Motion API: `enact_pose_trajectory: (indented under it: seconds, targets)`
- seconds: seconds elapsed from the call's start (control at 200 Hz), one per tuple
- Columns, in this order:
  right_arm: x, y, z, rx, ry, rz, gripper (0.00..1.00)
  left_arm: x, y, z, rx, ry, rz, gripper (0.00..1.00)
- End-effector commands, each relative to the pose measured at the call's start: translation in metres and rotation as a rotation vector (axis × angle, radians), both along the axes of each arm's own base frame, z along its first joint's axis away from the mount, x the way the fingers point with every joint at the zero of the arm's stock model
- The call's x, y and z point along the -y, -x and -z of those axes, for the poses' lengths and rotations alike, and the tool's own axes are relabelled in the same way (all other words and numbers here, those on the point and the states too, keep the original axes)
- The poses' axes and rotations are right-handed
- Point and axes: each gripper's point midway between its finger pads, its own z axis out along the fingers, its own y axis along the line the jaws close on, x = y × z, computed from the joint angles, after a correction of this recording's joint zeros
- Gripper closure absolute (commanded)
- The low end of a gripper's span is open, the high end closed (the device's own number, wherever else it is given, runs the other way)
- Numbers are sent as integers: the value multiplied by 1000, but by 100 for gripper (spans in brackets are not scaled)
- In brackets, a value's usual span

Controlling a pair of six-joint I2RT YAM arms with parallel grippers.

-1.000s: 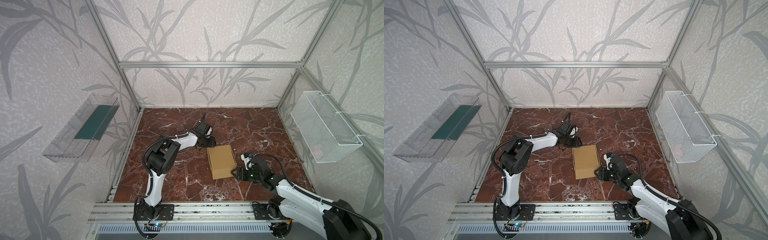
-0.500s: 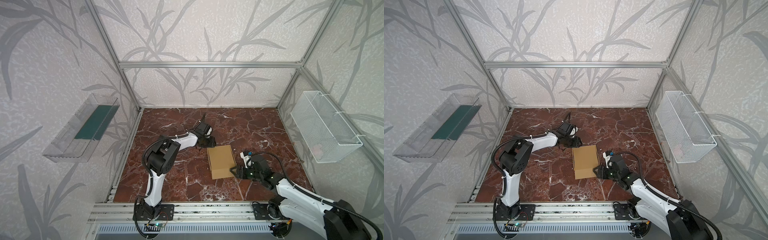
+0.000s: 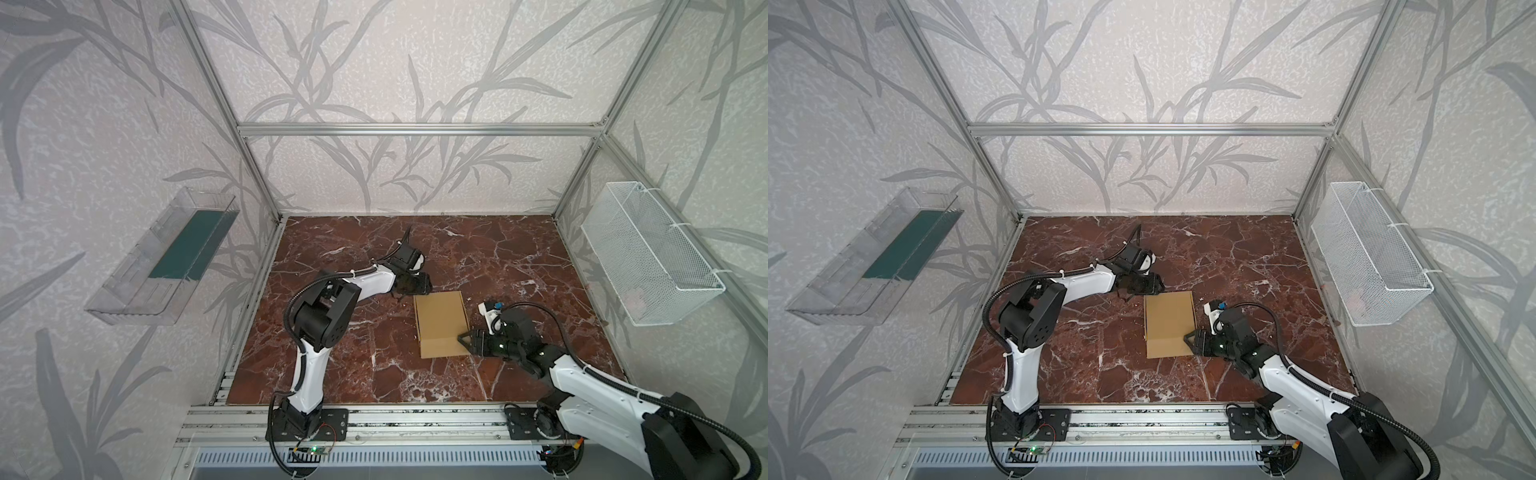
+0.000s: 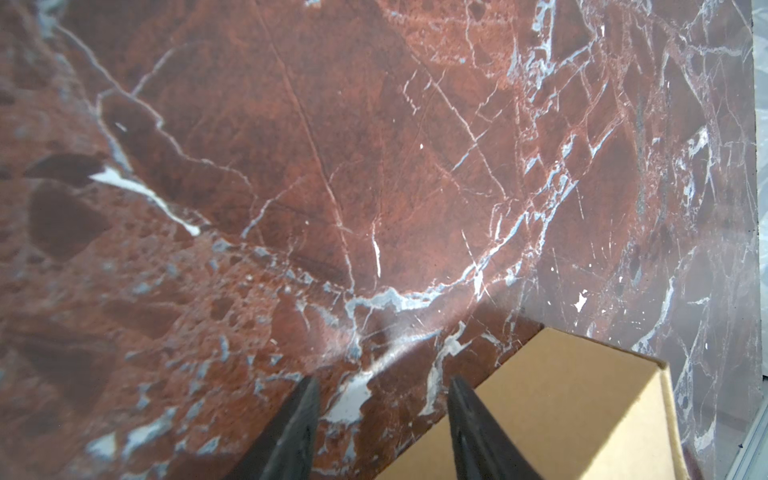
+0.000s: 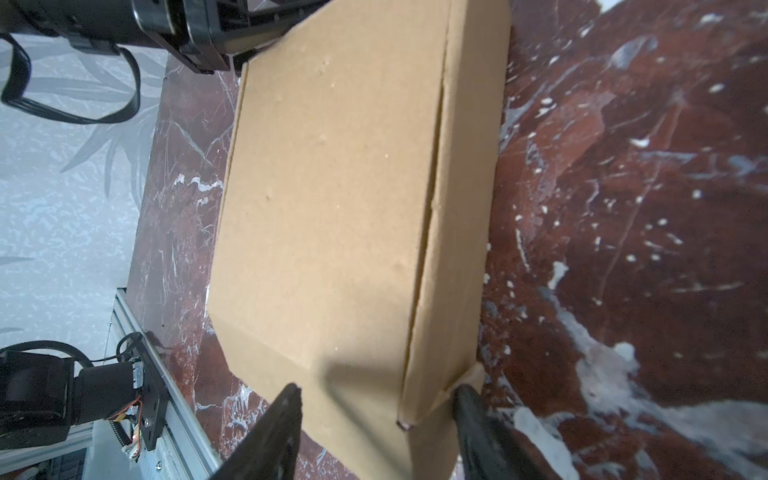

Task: Fold the paper box

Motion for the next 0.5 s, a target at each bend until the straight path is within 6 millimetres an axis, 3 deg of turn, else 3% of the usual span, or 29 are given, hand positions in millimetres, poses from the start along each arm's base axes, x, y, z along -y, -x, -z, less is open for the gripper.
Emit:
enact_pose_trajectory:
  seconds: [0.0, 0.495]
  targets:
    - [-5, -5, -7, 6, -39, 9, 41, -32, 61, 71, -265, -160, 12, 47]
    - [-6, -2, -3, -52, -72, 38, 49, -33, 63, 74, -268, -149, 6, 47]
